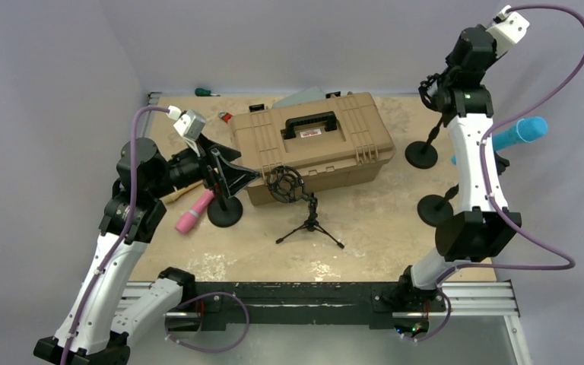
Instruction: Remove the microphone from the stand
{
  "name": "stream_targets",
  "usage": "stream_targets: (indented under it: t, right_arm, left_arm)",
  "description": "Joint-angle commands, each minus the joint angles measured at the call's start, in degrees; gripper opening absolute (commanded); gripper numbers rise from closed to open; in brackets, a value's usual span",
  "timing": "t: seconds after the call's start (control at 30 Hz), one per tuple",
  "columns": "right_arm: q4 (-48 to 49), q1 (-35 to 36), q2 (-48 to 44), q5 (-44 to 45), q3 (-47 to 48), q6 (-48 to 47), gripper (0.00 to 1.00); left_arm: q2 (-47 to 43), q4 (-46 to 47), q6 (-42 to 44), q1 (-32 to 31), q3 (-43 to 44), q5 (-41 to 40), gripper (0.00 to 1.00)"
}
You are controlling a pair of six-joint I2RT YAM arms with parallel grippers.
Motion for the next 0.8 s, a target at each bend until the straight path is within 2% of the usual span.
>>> stream_targets:
  t: [0.0,0.1,0.17,0.27,0.4,0.5,0.57,0.77]
  right_arm:
    - [3.87,-0.16,-5.22,-6.87,3.13,-3.10,0.00]
    - [4.36,-0.15,-6.97,-12.27,3.46,-4.62,0.00]
    - [4.25,-0.16,-8.19,-19.09,3.91,-5.38,0.00]
    - [6.08,-0.16,-12.09,-34.03,1.47,-7.39,0.00]
    - [8.47,0.17,-15.36,-59.42,-3.38,-7.83,0.00]
    - [11.09,1.78,-18.35,-70.19,-10.37,-7.09,0.00]
    - [13.64,6.61,-21.29,-73.17,-15.78,-7.25,0.00]
    - [11.87,25.90,-24.91,-70.93,-21.25,-13.69,0.00]
  left_arm:
    - [-0.26,1.70,0.68,-0.15,0.79,0.20,1.00]
    - [-0.19,1.63,0.68,-0.15,0.78,0.18,1.00]
    - [-0.05,1.64,0.59,-0.15,0.78,0.18,1.00]
    - [0.13,1.62,0.59,-0.15,0.70,0.05,1.00]
    - [0.51,1.59,0.46,-0.15,0.74,0.17,1.00]
    - [1.00,2.13,-0.10,-0.15,0.70,1.04,1.00]
    - [1.50,2.65,-0.64,-0.15,0.70,1.88,1.00]
    - [3.95,5.39,-6.68,-0.41,0.26,4.78,1.00]
